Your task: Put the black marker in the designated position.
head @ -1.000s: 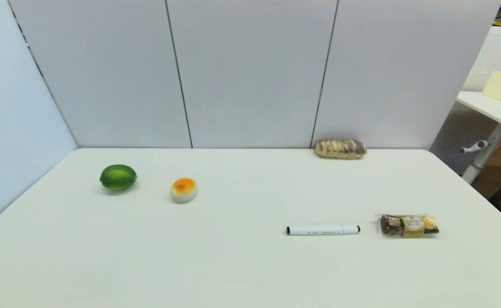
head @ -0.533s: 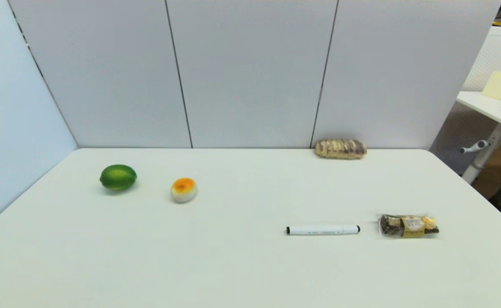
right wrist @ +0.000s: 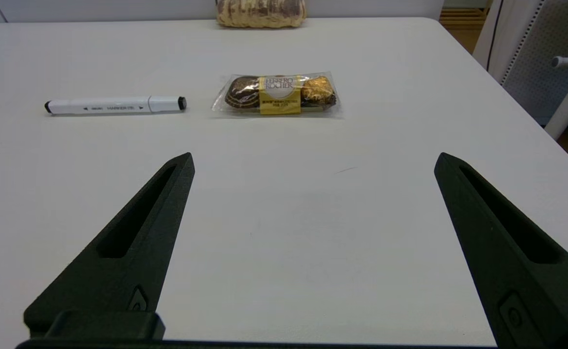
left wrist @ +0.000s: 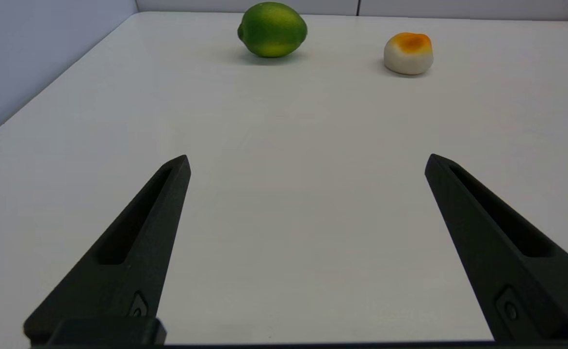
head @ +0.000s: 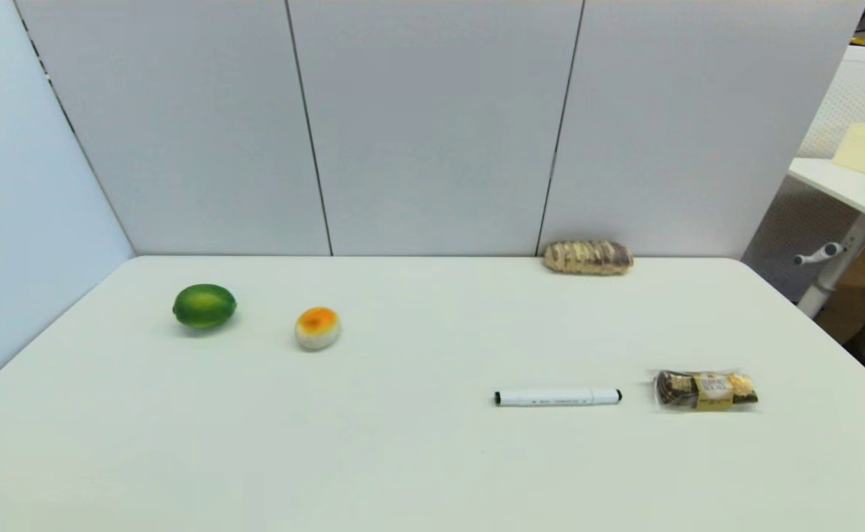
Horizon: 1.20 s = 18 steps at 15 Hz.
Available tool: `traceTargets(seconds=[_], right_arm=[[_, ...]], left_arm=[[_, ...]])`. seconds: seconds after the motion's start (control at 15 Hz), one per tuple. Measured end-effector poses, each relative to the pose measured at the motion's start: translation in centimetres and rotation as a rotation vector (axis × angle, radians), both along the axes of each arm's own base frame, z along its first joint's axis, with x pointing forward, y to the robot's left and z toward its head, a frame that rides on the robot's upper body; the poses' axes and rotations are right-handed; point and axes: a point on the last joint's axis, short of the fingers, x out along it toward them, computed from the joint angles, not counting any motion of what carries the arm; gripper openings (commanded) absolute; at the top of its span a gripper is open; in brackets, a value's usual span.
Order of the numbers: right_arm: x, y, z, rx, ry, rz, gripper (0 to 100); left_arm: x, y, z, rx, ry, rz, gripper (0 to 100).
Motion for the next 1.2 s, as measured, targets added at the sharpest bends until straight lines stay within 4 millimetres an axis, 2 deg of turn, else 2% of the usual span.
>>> traceTargets(seconds=[1.2], right_arm=[[0.0,0.0,0.0,-0.001,0.0,-0.001,100]], left_arm=[[-0.02,0.0,-0.01,-0.001,-0.002,0.0,100]])
